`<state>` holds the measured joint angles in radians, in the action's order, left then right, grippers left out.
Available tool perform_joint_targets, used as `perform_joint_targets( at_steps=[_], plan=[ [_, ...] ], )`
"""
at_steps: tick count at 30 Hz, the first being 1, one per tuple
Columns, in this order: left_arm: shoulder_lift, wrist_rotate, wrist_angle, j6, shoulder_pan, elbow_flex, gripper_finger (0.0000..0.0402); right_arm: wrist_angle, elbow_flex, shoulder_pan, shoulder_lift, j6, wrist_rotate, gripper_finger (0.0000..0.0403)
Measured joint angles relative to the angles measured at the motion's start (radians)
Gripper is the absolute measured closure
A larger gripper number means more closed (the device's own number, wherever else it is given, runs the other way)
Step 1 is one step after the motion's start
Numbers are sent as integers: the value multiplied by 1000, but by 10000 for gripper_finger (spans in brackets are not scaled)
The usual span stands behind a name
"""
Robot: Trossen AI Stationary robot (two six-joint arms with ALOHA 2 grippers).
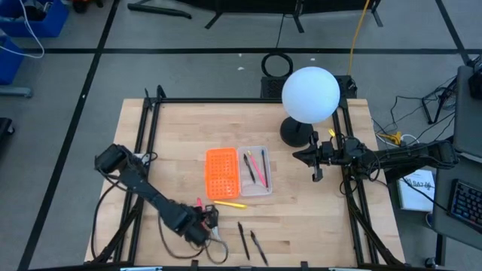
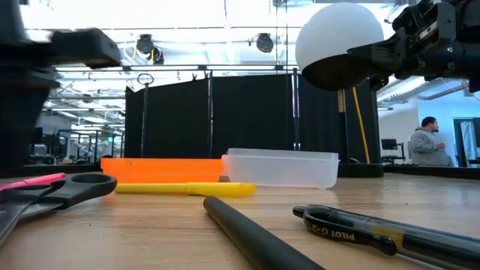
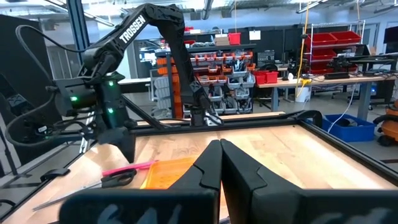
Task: Pick & place school supplies into a supply box
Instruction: Put the pink pen into the supply box
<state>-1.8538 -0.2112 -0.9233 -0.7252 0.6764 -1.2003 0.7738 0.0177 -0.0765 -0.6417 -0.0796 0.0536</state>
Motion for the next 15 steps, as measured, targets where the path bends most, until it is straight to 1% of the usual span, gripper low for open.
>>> perform_joint_targets(
  at_steps=[4,7,11,13,15],
  plan=[
    [0,86,-12,13,-76,0,378,0,0,0,0,-5,0,403],
    [0,142,-13,10,-108,0,378,0,0,0,0,-5,0,403],
    [1,159,-25,-17,-123,-1,374,-1,0,0,0,-3,0,403],
    [1,159,-27,-23,-123,-1,362,-4,0,0,0,-3,0,403],
    [2,159,-27,-17,-123,-1,341,-6,0,0,0,-3,0,403]
  ],
)
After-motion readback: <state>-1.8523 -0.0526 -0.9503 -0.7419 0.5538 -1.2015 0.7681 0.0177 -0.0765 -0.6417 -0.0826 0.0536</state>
